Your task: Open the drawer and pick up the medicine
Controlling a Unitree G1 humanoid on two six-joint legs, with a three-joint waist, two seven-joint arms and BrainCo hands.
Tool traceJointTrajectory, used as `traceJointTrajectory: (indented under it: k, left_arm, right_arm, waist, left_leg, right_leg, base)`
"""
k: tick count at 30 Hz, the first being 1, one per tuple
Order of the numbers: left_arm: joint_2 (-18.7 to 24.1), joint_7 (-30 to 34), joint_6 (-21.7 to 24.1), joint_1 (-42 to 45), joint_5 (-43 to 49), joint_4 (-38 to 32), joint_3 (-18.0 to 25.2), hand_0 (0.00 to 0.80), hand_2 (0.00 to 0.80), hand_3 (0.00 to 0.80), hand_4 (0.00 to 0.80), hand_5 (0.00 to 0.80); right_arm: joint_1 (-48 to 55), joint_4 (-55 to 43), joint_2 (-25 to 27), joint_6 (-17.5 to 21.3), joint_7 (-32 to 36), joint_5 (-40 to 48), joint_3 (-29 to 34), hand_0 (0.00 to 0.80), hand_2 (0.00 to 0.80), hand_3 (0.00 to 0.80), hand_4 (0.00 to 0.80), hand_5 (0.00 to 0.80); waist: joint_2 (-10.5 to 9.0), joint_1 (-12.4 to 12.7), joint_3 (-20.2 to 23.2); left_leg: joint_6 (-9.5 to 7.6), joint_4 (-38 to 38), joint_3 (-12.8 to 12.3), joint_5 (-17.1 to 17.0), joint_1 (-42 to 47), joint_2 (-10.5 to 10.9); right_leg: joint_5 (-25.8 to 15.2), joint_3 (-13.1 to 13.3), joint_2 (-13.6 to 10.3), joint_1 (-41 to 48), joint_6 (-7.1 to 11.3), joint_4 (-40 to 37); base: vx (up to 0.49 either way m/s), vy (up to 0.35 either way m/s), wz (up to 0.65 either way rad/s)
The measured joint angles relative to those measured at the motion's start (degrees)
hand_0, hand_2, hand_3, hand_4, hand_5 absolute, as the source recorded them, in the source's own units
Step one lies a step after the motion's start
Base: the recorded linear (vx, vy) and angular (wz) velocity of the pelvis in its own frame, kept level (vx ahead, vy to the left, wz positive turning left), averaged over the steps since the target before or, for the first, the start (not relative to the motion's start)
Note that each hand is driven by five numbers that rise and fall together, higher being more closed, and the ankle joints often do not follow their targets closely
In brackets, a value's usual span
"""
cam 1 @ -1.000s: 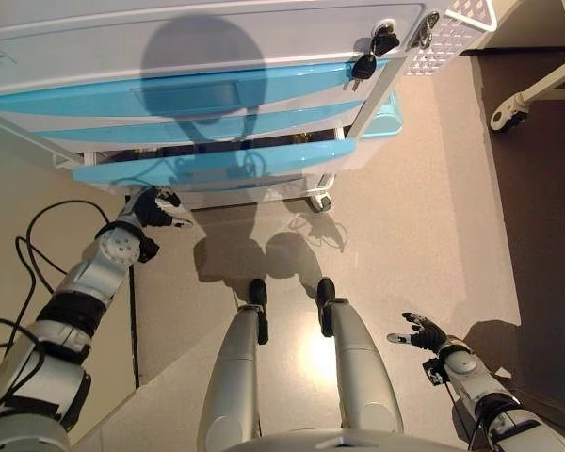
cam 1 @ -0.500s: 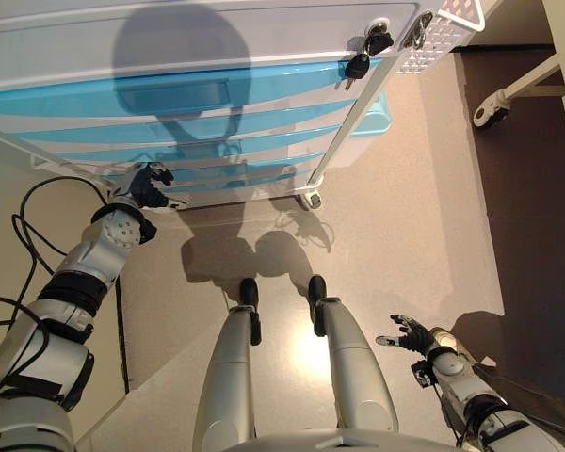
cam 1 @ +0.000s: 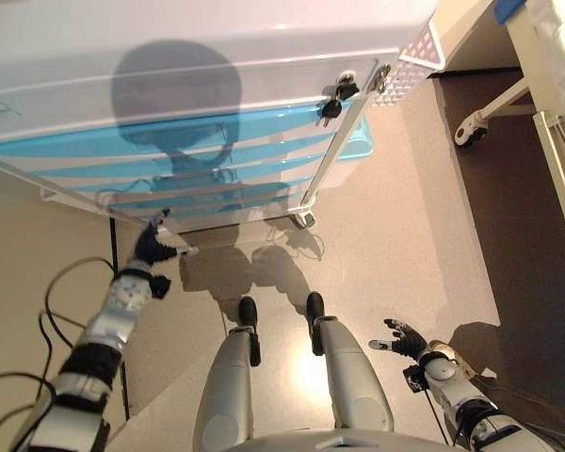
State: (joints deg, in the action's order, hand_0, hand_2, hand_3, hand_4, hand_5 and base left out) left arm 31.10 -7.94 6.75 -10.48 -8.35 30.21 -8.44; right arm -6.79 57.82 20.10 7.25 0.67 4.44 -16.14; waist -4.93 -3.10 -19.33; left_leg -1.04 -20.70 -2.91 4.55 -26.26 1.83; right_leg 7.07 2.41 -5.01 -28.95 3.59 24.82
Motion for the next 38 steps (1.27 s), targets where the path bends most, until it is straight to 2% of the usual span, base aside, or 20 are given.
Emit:
traceJointTrajectory:
  k: [1, 2, 6, 8, 10, 12, 15, 17, 20, 24, 30, 38]
  left_arm:
    - [-0.5, 0.3, 0.2, 0.8, -0.8, -0.2, 0.3, 0.0, 0.0, 0.0, 0.0, 0.0]
    - [-3.5, 1.3, 0.6, 4.1, -3.7, -0.9, 2.6, 0.0, 0.0, 0.0, 0.0, 0.0]
    - [-5.1, 4.9, 1.4, 10.0, -6.1, 0.4, 2.2, 0.0, 0.0, 0.0, 0.0, 0.0]
    - [-6.8, 5.6, 1.4, 11.0, -6.5, 3.6, 2.5, 0.0, 0.0, 0.0, 0.0, 0.0]
    - [-10.1, 5.8, 1.1, 11.2, -6.5, 11.4, 2.9, 0.0, 0.0, 0.0, 0.0, 0.0]
    - [-11.1, 6.3, 0.9, 12.9, -5.6, 13.8, 1.3, 0.0, 0.0, 0.0, 0.0, 0.0]
    - [-12.4, 6.3, 0.4, 13.0, -0.7, 19.3, 0.6, 0.0, 0.0, 0.0, 0.0, 0.0]
    - [-13.7, 6.2, -0.3, 13.0, 1.5, 25.6, 0.6, 0.0, 0.0, 0.0, 0.0, 0.0]
    - [-14.6, 5.6, -1.0, 13.3, 3.3, 29.7, 0.3, 0.0, 0.0, 0.0, 0.0, 0.0]
    - [-15.3, 5.7, -1.0, 14.9, 6.5, 29.7, -0.6, 0.0, 0.0, 0.0, 0.0, 0.0]
    - [-16.9, 5.7, -1.2, 17.7, 7.7, 32.9, -0.6, 0.0, 0.0, 0.0, 0.0, 0.0]
    - [-17.1, 5.6, -1.3, 17.5, 9.9, 33.3, -1.6, 0.0, 0.0, 0.0, 0.0, 0.0]
  right_arm:
    - [0.0, 0.1, -0.1, 0.0, -0.1, 0.0, 0.0, 0.0, 0.0, 0.0, 0.0, 0.0]
    - [0.1, 0.5, -0.4, 0.0, -0.1, 0.0, 0.9, 0.0, 0.0, 0.0, 0.0, 0.0]
    - [1.0, 1.2, -0.3, -0.1, -0.5, -0.6, 2.1, 0.0, 0.0, 0.0, 0.0, 0.0]
    - [1.7, 1.4, -0.1, -0.1, -0.9, -1.1, 2.3, 0.0, 0.0, 0.0, 0.0, 0.0]
    - [1.8, 2.4, -0.4, -0.1, -0.9, -1.6, 2.2, 0.0, 0.0, 0.0, 0.0, 0.0]
    - [2.0, 3.0, -0.5, -0.2, -1.1, -2.1, 2.2, 0.0, 0.0, 0.0, 0.0, 0.0]
    - [2.4, 3.8, -1.4, -0.3, -1.4, -2.4, 2.2, 0.0, 0.0, 0.0, 0.0, 0.0]
    - [3.1, 5.5, -2.9, -0.3, -1.5, -2.6, 2.2, 0.0, 0.0, 0.0, 0.0, 0.0]
    - [4.1, 7.1, -4.3, -0.4, -1.7, -2.8, 1.7, 0.0, 0.0, 0.0, 0.0, 0.0]
    - [6.3, 7.9, -4.5, -0.5, -1.6, -4.1, 0.7, 0.0, 0.0, 0.0, 0.0, 0.0]
    - [10.0, 9.6, -5.5, -1.0, -0.8, -1.5, 3.2, 0.0, 0.0, 0.0, 0.0, 0.0]
    - [11.5, 9.9, -5.9, -1.1, -0.8, -0.3, 3.6, 0.0, 0.0, 0.0, 0.0, 0.0]
  waist:
    - [0.04, 0.3, 0.0]
    - [0.3, 1.0, 0.0]
    - [1.76, 1.0, 0.7]
    - [3.11, 1.2, 2.2]
    - [4.82, 1.1, 4.3]
    - [5.78, 1.0, 6.4]
    - [5.84, 1.0, 7.9]
    - [5.04, 0.9, 11.0]
    - [4.0, 1.0, 14.0]
    - [3.54, 2.7, 15.2]
    - [4.66, 2.6, 17.1]
    - [4.46, 2.5, 17.9]
  left_leg:
    - [0.04, 0.6, 0.1, -0.2, 0.6, 0.0]
    - [0.11, 3.3, 0.1, -1.3, 3.0, -0.1]
    - [0.39, 11.1, 1.0, -3.8, 10.9, -0.3]
    - [0.48, 13.8, 1.5, -4.5, 13.2, -0.3]
    - [0.62, 17.1, 1.6, -5.7, 16.8, -0.6]
    - [0.88, 18.5, 1.8, -5.9, 18.2, -0.9]
    - [1.4, 20.5, 3.0, -6.2, 22.0, -1.5]
    - [1.94, 21.9, 3.3, -6.3, 24.4, -1.9]
    - [2.57, 22.5, 4.3, -6.0, 26.1, -2.5]
    - [3.03, 23.0, 4.7, -5.9, 28.9, -2.6]
    - [3.06, 24.0, 5.3, -6.0, 30.8, -2.8]
    - [2.99, 24.3, 5.9, -6.3, 30.7, -2.8]
  right_leg:
    - [-0.2, -0.1, 0.0, 0.6, -0.03, -0.6]
    - [-1.0, -0.3, 0.1, 2.9, -0.02, -3.1]
    - [-2.9, -1.9, 0.0, 11.0, -0.02, -10.7]
    - [-3.3, -3.0, 0.0, 13.3, 0.08, -13.0]
    - [-4.2, -3.2, 0.5, 16.8, -0.14, -16.2]
    - [-5.1, -3.5, 1.0, 19.1, -0.46, -18.4]
    - [-5.6, -5.0, 1.6, 24.2, -0.77, -21.8]
    - [-5.7, -5.5, 2.0, 26.9, -0.89, -24.0]
    - [-5.8, -6.4, 2.8, 29.9, -1.17, -26.4]
    - [-6.4, -7.1, 3.0, 33.8, -1.83, -28.7]
    - [-6.5, -8.0, 3.1, 35.8, -1.87, -29.1]
    - [-6.5, -8.3, 3.0, 35.7, -1.88, -29.2]
  base:
    - [0.072, -0.058, -0.01]
    - [0.075, -0.063, 0.01]
    - [0.078, -0.073, 0.11]
    - [0.064, -0.084, 0.14]
    - [0.065, -0.056, 0.02]
    - [0.078, -0.061, 0.0]
    - [0.089, -0.057, 0.18]
    - [0.083, -0.043, 0.11]
    - [0.087, -0.061, 0.15]
    - [0.065, -0.025, 0.09]
    - [0.03, 0.007, 0.06]
    - [0.0, 0.003, 0.01]
